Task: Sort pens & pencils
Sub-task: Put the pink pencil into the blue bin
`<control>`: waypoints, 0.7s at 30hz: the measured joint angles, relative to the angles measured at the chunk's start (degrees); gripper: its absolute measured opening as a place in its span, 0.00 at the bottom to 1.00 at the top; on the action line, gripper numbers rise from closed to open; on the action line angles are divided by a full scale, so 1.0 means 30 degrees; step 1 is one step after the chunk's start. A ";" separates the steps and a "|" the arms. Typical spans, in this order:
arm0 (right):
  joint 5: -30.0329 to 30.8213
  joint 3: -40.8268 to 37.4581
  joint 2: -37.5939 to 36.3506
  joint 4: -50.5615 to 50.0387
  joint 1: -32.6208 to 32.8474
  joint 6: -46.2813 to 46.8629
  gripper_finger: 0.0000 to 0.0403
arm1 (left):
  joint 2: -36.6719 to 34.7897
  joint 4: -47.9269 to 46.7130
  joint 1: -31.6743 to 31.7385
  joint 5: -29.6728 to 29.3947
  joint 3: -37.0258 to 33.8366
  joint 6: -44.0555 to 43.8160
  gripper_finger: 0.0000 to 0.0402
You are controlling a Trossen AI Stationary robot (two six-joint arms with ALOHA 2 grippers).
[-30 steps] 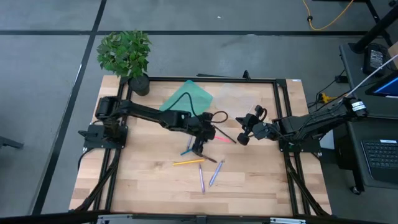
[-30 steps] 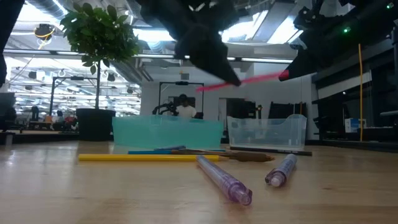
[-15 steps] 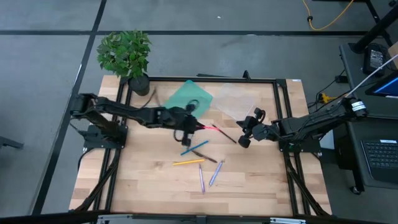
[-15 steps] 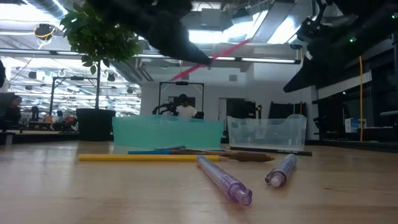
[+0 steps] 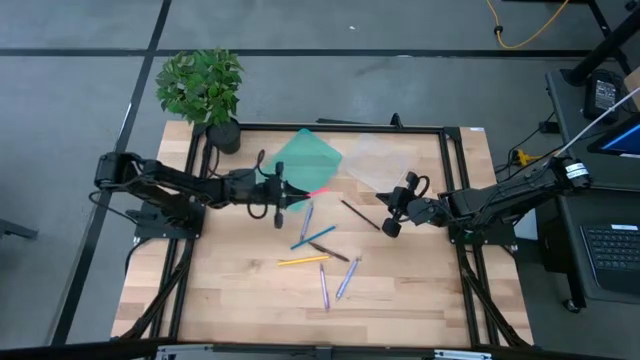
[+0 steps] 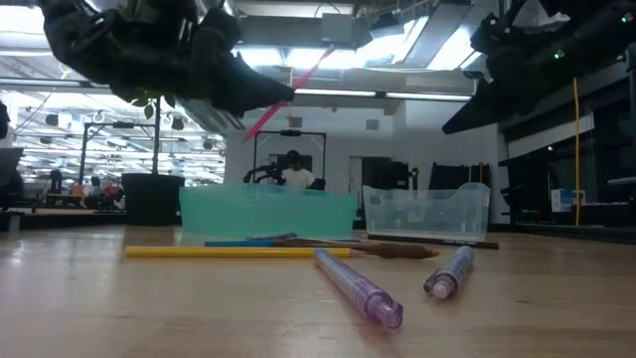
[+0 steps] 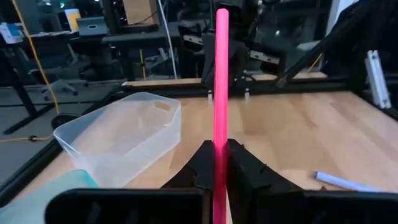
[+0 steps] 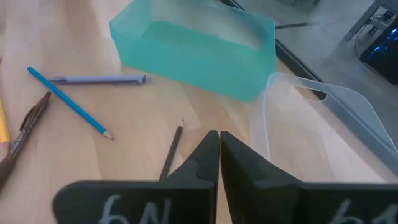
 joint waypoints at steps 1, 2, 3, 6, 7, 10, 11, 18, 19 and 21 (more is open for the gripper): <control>0.0002 0.0000 0.0004 0.0021 -0.0009 -0.0106 0.04 | 0.0000 0.0350 0.0131 0.0212 -0.0195 -0.0113 0.03; 0.0015 0.0000 0.0004 0.0045 -0.0009 -0.0317 0.04 | 0.0000 0.0650 0.0229 0.0333 -0.0363 -0.0179 0.03; 0.0028 0.0000 0.0000 0.0051 -0.0009 -0.0426 0.04 | 0.0000 0.0811 0.0312 0.0429 -0.0496 -0.0198 0.03; 0.0455 0.0000 0.0000 0.0046 -0.0009 -0.0483 0.04 | 0.0000 0.0809 0.0467 0.0462 -0.0660 -0.0223 0.03; 0.0633 0.0000 0.0000 0.0047 -0.0009 -0.0504 0.04 | 0.0000 0.0816 0.0535 0.0444 -0.0660 -0.0223 0.03; 0.1140 0.0000 0.0000 0.0046 -0.0009 -0.0604 0.04 | 0.0000 0.0888 0.0813 -0.0410 -0.0660 -0.0226 0.03; 0.1219 0.0000 0.0003 0.0038 -0.0009 -0.0706 0.04 | 0.0000 0.0941 0.0942 -0.0844 -0.0660 -0.0293 0.03; 0.2010 0.0000 0.0000 0.0031 -0.0009 -0.0946 0.04 | 0.0000 0.0962 0.1396 -0.4904 -0.0660 -0.0762 0.03; 0.2207 0.0000 0.0002 0.0031 -0.0009 -0.0943 0.04 | 0.0000 0.0962 0.1396 -0.5541 -0.0660 -0.0762 0.03; 0.2507 0.0000 0.0000 0.0019 -0.0011 -0.0950 0.04 | 0.0007 0.0955 0.1422 -0.6079 -0.0660 -0.0757 0.03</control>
